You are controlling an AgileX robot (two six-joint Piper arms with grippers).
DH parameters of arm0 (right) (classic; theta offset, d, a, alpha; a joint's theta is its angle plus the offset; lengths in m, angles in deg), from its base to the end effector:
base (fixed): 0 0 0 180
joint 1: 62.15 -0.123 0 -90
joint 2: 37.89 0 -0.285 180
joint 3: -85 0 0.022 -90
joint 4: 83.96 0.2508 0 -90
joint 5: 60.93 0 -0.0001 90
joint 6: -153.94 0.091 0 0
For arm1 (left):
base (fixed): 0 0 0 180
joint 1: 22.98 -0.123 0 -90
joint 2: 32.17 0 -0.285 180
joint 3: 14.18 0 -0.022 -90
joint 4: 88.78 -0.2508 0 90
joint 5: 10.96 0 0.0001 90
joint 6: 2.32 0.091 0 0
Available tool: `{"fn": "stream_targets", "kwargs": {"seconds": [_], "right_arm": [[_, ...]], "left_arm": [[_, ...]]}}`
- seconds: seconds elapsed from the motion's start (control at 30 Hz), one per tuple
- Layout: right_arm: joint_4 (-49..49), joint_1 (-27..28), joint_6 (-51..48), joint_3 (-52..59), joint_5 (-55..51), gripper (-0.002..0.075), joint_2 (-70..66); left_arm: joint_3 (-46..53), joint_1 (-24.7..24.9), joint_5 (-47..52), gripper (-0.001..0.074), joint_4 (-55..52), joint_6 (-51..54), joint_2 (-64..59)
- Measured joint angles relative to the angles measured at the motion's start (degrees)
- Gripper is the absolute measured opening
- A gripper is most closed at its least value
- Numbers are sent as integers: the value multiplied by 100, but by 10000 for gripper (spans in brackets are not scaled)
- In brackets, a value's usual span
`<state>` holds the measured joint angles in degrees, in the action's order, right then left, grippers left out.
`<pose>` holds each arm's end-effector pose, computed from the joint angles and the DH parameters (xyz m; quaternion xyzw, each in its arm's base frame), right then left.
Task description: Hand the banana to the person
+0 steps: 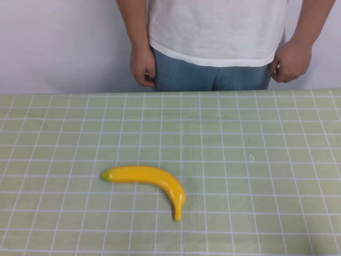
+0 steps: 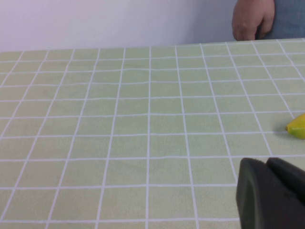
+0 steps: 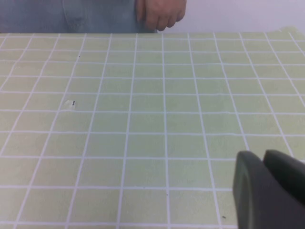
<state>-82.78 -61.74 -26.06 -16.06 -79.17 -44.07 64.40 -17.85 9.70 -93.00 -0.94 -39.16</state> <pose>0.0532 0.0002 0.1758 0.0085 0.7845 0.0064 0.6200 0.0528 -0.0024 0.1735 0.0651 0.7969 0.0114 0.6005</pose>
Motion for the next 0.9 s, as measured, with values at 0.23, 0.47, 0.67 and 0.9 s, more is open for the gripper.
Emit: {"fn": "stream_targets", "kwargs": {"seconds": [0.23,0.47,0.67,0.9], "right_arm": [[0,0,0,0,0,-7,0],[0,0,0,0,0,-7,0],[0,0,0,0,0,-7,0],[0,0,0,0,0,-7,0]], "left_arm": [[0,0,-11,-4,34,0,0],[0,0,-11,-4,-64,0,0],[0,0,-20,-4,-64,0,0],[11,0,-130,-4,31,0,0]]}}
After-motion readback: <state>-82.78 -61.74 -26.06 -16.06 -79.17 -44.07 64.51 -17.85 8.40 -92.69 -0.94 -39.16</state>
